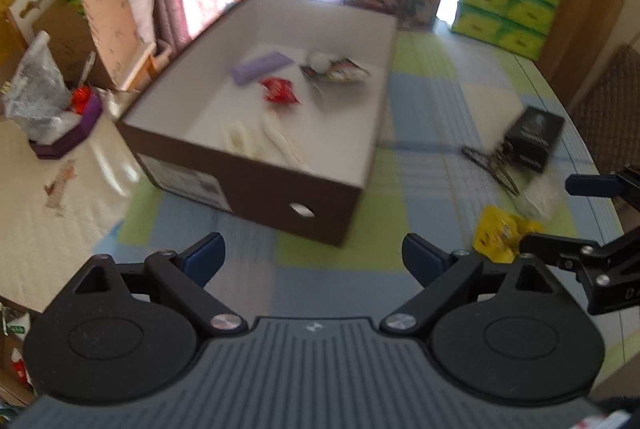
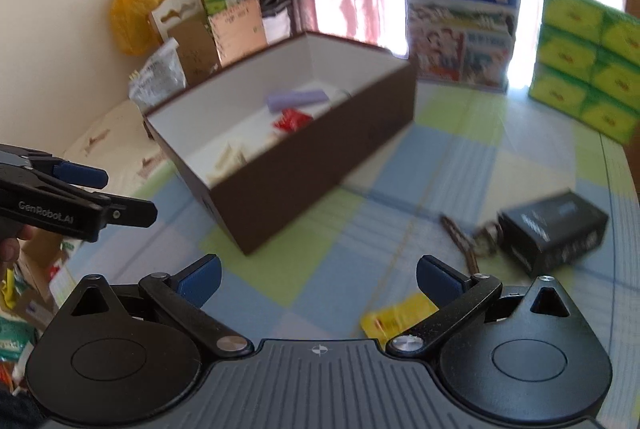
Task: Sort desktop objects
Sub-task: 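Withdraw both tools from the box toward the remaining table items, then grasp the yellow snack packet with the right gripper while the left grasps the floss box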
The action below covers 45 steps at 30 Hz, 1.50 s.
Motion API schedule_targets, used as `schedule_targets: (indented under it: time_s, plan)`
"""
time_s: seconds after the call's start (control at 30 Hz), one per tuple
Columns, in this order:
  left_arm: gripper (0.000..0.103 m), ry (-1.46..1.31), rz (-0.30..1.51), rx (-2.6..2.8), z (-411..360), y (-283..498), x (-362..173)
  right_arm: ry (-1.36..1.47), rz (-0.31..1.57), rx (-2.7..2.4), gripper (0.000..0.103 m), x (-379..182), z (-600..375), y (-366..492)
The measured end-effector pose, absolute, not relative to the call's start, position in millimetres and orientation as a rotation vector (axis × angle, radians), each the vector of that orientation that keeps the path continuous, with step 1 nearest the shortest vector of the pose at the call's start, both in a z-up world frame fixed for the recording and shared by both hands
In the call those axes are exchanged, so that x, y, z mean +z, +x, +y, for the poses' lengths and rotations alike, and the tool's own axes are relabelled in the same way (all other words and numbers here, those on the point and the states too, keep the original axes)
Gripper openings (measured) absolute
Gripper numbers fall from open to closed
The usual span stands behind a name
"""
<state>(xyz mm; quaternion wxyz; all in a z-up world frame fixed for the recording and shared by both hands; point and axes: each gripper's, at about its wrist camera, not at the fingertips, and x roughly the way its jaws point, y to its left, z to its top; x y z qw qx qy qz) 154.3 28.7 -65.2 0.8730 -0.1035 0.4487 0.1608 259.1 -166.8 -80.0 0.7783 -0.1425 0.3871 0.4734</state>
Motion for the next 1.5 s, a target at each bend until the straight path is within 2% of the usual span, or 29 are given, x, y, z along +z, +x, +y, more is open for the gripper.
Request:
schedule_targets:
  time_s: [0.73, 1.0, 1.5]
  plan:
    - [0.088, -0.167, 1.048, 0.054, -65.4, 217.7, -115.6, -0.286, 0.997, 0.812, 0.101, -122.8, -258.6, 295.8]
    - [0.087, -0.157, 1.069, 0.072, -69.3, 232.6, -126.3, -0.344, 0.951, 0.903, 0.101, -133.3, -257.5, 300.9]
    - [0.087, -0.193, 1.108, 0.192, -45.2, 246.3, -151.7, -0.657, 0.806, 1.204, 0.100, -175.2, -202.5, 302.9]
